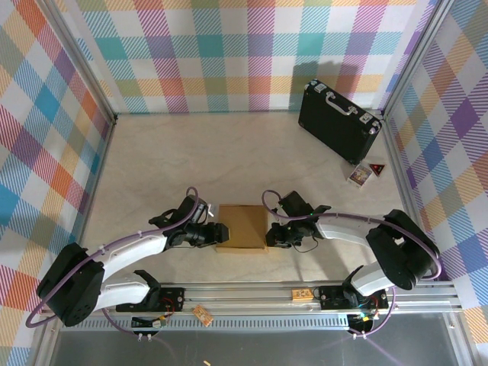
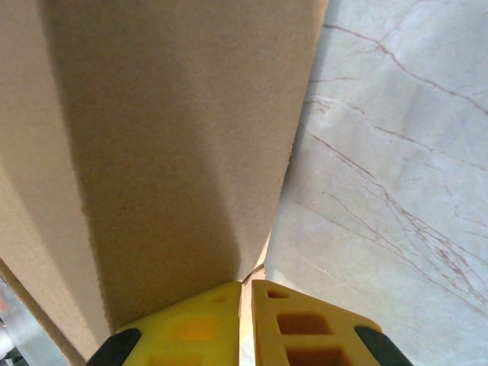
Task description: Fold the paper box
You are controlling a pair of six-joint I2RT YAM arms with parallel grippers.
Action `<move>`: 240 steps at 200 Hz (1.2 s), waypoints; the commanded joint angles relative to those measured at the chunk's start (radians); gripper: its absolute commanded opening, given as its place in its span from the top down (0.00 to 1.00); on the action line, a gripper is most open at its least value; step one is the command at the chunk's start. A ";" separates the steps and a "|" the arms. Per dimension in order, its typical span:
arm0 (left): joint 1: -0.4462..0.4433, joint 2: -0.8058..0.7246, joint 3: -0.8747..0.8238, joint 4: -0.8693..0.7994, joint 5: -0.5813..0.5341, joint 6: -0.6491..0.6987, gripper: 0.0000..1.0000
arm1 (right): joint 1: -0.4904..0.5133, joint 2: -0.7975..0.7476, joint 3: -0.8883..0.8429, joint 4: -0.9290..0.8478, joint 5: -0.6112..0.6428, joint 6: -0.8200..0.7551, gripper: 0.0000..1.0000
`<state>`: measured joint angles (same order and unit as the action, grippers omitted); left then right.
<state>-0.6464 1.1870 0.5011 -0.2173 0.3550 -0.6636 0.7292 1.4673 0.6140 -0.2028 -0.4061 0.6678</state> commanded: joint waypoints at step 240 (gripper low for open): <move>-0.057 -0.065 -0.022 -0.088 -0.075 -0.011 0.52 | 0.036 -0.168 -0.073 -0.103 0.047 -0.042 0.82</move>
<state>-0.6872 1.1427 0.4950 -0.2485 0.2897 -0.6842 0.7582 1.3090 0.5545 -0.2825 -0.3302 0.6209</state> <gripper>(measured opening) 0.487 0.183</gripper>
